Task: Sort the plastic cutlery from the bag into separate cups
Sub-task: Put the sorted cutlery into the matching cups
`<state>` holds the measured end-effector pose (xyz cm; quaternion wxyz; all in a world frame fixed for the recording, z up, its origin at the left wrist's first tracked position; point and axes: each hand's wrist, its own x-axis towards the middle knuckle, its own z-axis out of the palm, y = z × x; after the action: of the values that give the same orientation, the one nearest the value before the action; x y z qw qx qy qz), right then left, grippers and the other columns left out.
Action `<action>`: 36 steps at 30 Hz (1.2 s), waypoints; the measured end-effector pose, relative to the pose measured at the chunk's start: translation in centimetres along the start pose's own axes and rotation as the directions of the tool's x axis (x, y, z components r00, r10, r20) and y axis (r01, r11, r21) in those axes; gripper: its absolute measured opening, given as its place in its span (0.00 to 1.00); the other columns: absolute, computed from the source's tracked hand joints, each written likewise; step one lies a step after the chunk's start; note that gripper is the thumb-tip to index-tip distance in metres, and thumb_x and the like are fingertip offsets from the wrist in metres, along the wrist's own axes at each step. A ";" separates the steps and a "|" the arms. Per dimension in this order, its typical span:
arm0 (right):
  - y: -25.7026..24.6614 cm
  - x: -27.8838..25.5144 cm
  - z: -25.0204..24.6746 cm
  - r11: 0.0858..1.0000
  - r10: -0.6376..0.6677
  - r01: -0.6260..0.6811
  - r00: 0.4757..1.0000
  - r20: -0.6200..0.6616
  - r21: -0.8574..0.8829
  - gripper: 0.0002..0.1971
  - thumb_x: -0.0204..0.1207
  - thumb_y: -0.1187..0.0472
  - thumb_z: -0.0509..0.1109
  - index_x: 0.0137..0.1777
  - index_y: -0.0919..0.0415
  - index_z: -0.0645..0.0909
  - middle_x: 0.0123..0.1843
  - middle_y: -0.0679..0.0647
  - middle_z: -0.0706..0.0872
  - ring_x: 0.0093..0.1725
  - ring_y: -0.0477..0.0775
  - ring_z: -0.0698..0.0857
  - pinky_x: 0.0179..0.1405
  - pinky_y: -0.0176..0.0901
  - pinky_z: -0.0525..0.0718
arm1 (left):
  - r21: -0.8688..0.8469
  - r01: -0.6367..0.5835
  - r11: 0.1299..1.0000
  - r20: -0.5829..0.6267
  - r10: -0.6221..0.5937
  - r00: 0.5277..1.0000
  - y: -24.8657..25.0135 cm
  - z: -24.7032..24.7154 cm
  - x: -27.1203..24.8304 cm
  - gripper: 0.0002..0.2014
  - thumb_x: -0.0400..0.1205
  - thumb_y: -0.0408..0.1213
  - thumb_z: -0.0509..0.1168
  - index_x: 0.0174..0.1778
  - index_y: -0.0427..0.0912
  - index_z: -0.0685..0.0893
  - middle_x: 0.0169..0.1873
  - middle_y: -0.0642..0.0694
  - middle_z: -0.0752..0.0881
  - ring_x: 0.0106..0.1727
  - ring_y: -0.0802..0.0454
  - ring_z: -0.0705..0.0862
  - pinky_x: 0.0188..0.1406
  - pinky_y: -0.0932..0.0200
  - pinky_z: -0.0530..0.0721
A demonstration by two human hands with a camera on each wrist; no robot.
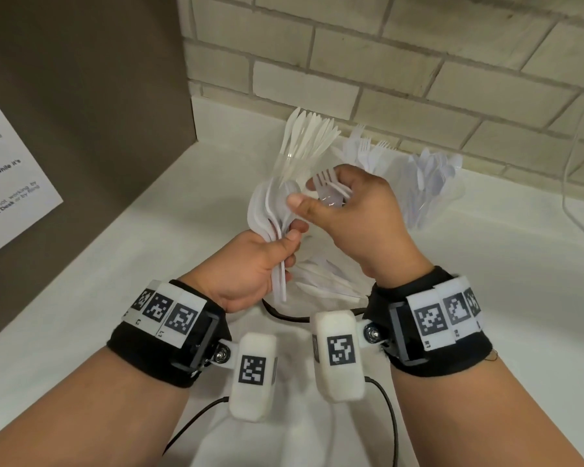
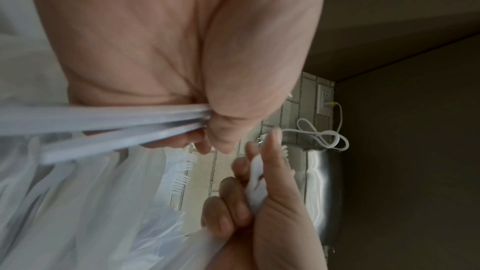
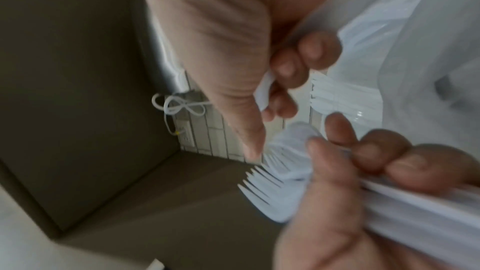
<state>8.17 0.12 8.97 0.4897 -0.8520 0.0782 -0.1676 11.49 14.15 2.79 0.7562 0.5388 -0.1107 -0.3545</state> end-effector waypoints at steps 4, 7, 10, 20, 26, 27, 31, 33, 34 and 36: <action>-0.1 0.1 0.8 0.977 -0.034 0.026 0.999 -0.032 -0.212 0.17 0.65 0.50 0.81 0.40 0.59 0.79 0.33 0.46 0.82 0.34 0.46 0.81 0.33 0.34 0.78 | 0.041 -0.013 0.999 -0.005 0.014 1.000 -0.3 0.1 0.0 0.06 0.85 0.37 0.59 0.48 0.46 0.81 0.37 0.50 0.76 0.38 0.57 0.75 0.41 0.60 0.77; 0.2 0.3 0.6 0.990 0.003 -0.009 0.999 -0.047 -0.143 0.07 0.71 0.61 0.75 0.37 0.60 0.79 0.32 0.49 0.82 0.31 0.49 0.79 0.32 0.41 0.77 | -0.033 -0.006 0.999 -0.008 0.006 1.000 -0.2 0.0 0.0 0.08 0.85 0.37 0.58 0.51 0.43 0.82 0.37 0.50 0.82 0.40 0.56 0.81 0.41 0.58 0.83; 0.3 0.3 0.4 0.998 0.054 -0.052 0.996 -0.070 0.025 0.07 0.71 0.64 0.71 0.36 0.57 0.75 0.31 0.53 0.83 0.26 0.50 0.76 0.29 0.40 0.74 | -0.129 -0.007 0.992 0.045 0.012 0.999 0.0 -0.2 -0.2 0.11 0.85 0.35 0.56 0.55 0.42 0.84 0.41 0.45 0.88 0.44 0.49 0.88 0.47 0.50 0.88; 1.1 1.7 -2.0 0.949 0.126 -0.096 0.989 -0.082 0.302 0.06 0.78 0.68 0.67 0.51 0.58 0.79 0.39 0.51 0.84 0.31 0.47 0.86 0.37 0.48 0.86 | -0.107 0.113 0.988 0.261 -0.082 0.962 -0.1 -0.8 -0.3 0.18 0.80 0.37 0.60 0.63 0.35 0.84 0.34 0.46 0.78 0.34 0.53 0.75 0.37 0.54 0.74; 1.8 1.1 -2.2 0.891 0.061 -0.141 0.979 0.195 0.431 0.07 0.78 0.65 0.71 0.53 0.57 0.79 0.45 0.58 0.83 0.21 0.46 0.74 0.28 0.42 0.71 | -0.121 0.193 0.974 0.379 -0.134 0.916 0.1 -0.5 -0.3 0.19 0.78 0.36 0.58 0.61 0.33 0.85 0.32 0.46 0.76 0.32 0.53 0.73 0.36 0.55 0.73; 1.9 1.1 -2.1 0.867 0.050 -0.171 0.965 0.259 0.468 0.08 0.76 0.63 0.72 0.54 0.58 0.80 0.44 0.56 0.84 0.20 0.45 0.72 0.29 0.43 0.70 | -0.117 0.202 0.972 0.391 -0.142 0.910 0.1 -0.4 -0.3 0.19 0.78 0.36 0.58 0.60 0.33 0.85 0.31 0.46 0.76 0.31 0.53 0.73 0.34 0.55 0.73; 2.1 1.1 -2.1 0.800 0.068 -0.300 0.905 0.420 0.519 0.10 0.77 0.62 0.68 0.57 0.61 0.79 0.27 0.44 0.85 0.19 0.43 0.69 0.34 0.43 0.83 | -0.099 0.213 0.972 0.438 -0.150 0.886 0.1 -0.5 -0.3 0.19 0.71 0.37 0.63 0.55 0.33 0.87 0.28 0.44 0.78 0.26 0.51 0.75 0.31 0.56 0.76; 2.4 1.1 -2.1 0.770 0.082 -0.332 0.898 0.431 0.544 0.13 0.75 0.59 0.68 0.57 0.61 0.79 0.28 0.47 0.84 0.20 0.44 0.69 0.32 0.44 0.84 | -0.097 0.214 0.972 0.471 -0.145 0.870 0.2 -0.6 -0.3 0.20 0.68 0.39 0.66 0.54 0.33 0.87 0.26 0.45 0.79 0.25 0.52 0.76 0.32 0.56 0.76; 2.5 1.1 -2.0 0.776 0.073 -0.325 0.898 0.434 0.541 0.14 0.72 0.59 0.69 0.57 0.62 0.80 0.29 0.51 0.83 0.20 0.45 0.69 0.29 0.42 0.83 | -0.093 0.215 0.972 0.474 -0.146 0.868 0.2 -0.6 -0.3 0.20 0.68 0.39 0.65 0.53 0.33 0.88 0.26 0.45 0.79 0.24 0.52 0.76 0.32 0.55 0.76; 2.6 0.9 -1.7 0.805 0.039 -0.297 0.891 0.453 0.514 0.17 0.69 0.63 0.71 0.59 0.64 0.79 0.34 0.57 0.81 0.19 0.46 0.70 0.24 0.40 0.78 | -0.085 0.216 0.973 0.460 -0.154 0.874 0.3 -0.6 -0.2 0.18 0.69 0.37 0.61 0.50 0.33 0.89 0.24 0.44 0.78 0.23 0.52 0.75 0.31 0.55 0.75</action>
<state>8.51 -2.86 7.70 0.7397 -0.6710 -0.0058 0.0495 11.77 14.78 2.91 0.7068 0.3981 -0.2067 -0.5470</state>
